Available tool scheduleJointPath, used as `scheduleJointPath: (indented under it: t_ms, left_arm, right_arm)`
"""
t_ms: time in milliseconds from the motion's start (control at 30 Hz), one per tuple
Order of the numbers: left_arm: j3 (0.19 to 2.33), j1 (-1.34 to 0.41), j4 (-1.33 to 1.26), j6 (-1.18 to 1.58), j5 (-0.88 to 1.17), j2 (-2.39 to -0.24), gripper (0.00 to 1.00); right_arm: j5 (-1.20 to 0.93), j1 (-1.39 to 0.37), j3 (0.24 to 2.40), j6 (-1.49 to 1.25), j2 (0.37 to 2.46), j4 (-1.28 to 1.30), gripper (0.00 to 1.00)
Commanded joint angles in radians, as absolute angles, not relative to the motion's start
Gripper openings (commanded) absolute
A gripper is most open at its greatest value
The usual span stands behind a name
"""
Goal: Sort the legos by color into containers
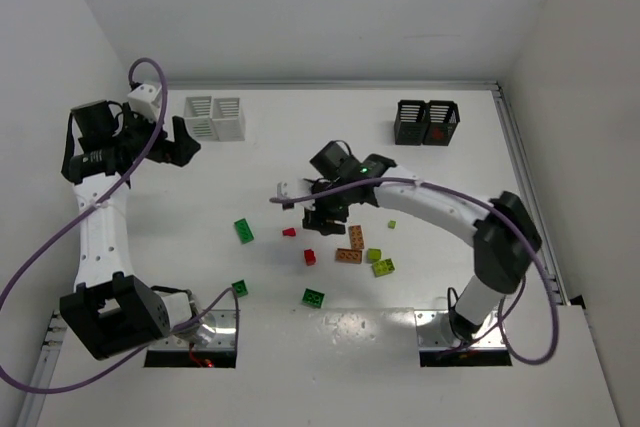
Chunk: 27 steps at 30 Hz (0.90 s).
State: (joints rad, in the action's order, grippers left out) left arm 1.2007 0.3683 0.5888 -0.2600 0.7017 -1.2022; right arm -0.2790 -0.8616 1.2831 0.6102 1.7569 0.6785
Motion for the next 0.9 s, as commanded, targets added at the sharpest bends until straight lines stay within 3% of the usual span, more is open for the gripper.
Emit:
scheduleJointPath:
  t_ms: [0,367,567,867]
  left_arm:
    - [1.197,0.382,0.526,-0.246,0.75,-1.163,0.99]
    - [1.197,0.319,0.419,-0.124,0.658,-1.19,0.99]
    - [1.206,0.285,0.41,-0.115,0.626,-1.209,0.99]
    - [1.197,0.275,0.4,-0.106,0.607,-1.209,0.99]
  right_arm:
    - [-0.221,-0.818,1.314,0.468,1.622,0.646,0.34]
    - [0.005,-0.369,1.433,0.278,1.607,0.551,0.28]
    - [-0.017,-0.114,1.714,0.229,1.798,0.613,0.22]
    - [-0.066,0.044,2.014,0.19,2.057,0.704,0.21]
